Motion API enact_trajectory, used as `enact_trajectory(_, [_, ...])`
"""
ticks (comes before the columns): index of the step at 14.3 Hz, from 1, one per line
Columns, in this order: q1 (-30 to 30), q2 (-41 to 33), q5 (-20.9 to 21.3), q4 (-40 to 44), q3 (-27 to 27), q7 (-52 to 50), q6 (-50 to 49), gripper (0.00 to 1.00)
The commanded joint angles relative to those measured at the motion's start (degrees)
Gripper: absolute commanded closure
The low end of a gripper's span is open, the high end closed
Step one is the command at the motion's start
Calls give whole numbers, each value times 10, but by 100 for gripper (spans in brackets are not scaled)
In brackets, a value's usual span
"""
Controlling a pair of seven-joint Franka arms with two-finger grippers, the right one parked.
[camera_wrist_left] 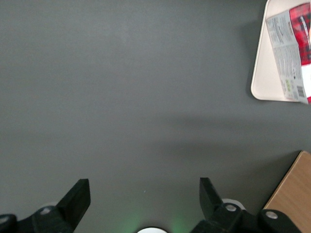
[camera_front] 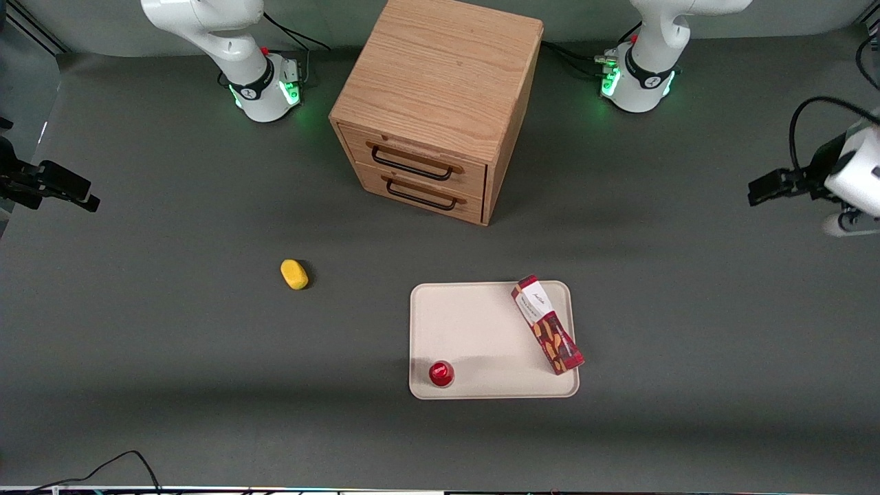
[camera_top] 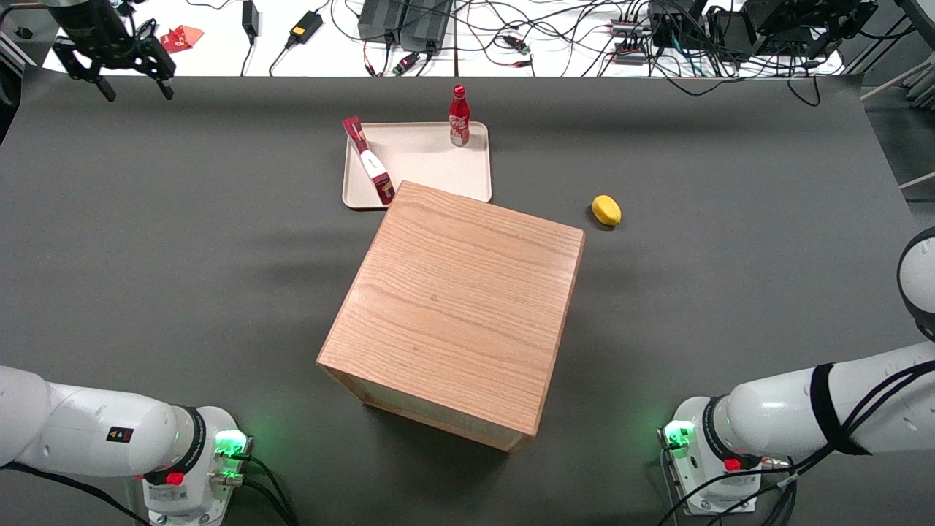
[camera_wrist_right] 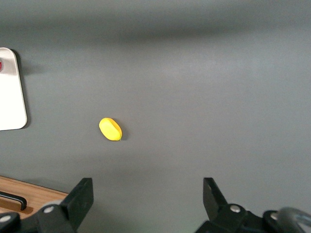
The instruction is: Place red cookie box on tray
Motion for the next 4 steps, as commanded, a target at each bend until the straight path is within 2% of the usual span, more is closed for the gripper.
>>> enact_trajectory(1, [-10,-31,12,-39,1,9,24,0])
enact_trajectory(4, [-10,-31,11,-36,1,9,18,0])
